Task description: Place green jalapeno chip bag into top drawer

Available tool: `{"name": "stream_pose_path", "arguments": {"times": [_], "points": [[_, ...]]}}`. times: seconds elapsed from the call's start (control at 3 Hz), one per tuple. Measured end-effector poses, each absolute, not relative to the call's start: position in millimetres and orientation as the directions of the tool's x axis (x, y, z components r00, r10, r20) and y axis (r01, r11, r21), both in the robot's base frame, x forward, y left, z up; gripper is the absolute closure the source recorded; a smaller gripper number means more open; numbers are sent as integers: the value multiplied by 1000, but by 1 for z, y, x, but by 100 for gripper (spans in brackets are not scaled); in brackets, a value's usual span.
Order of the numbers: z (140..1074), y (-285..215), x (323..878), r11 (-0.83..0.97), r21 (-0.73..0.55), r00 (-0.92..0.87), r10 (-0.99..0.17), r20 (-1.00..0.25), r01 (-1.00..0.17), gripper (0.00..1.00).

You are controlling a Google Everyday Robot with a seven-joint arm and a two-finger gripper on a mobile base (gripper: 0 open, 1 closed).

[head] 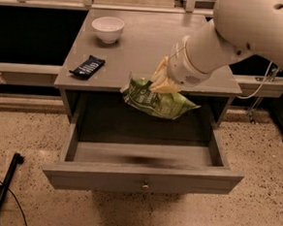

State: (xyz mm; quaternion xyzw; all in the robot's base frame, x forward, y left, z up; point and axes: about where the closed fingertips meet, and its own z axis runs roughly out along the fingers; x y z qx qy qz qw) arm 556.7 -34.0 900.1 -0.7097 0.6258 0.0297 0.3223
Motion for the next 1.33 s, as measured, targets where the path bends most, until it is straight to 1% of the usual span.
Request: {"name": "stream_pose_path", "arguments": {"times": [0.33,0.67,1.0,1.33], "points": [[890,-35,559,-10,-406,211,-866,-453,-914,100],[850,-43,564,-46,-369,219,-869,-443,-928,100],[799,-61,558,-105,-320,242,-873,-424,-942,100],[758,-75,551,-162,-289,272,-878,-393,-944,82]]}}
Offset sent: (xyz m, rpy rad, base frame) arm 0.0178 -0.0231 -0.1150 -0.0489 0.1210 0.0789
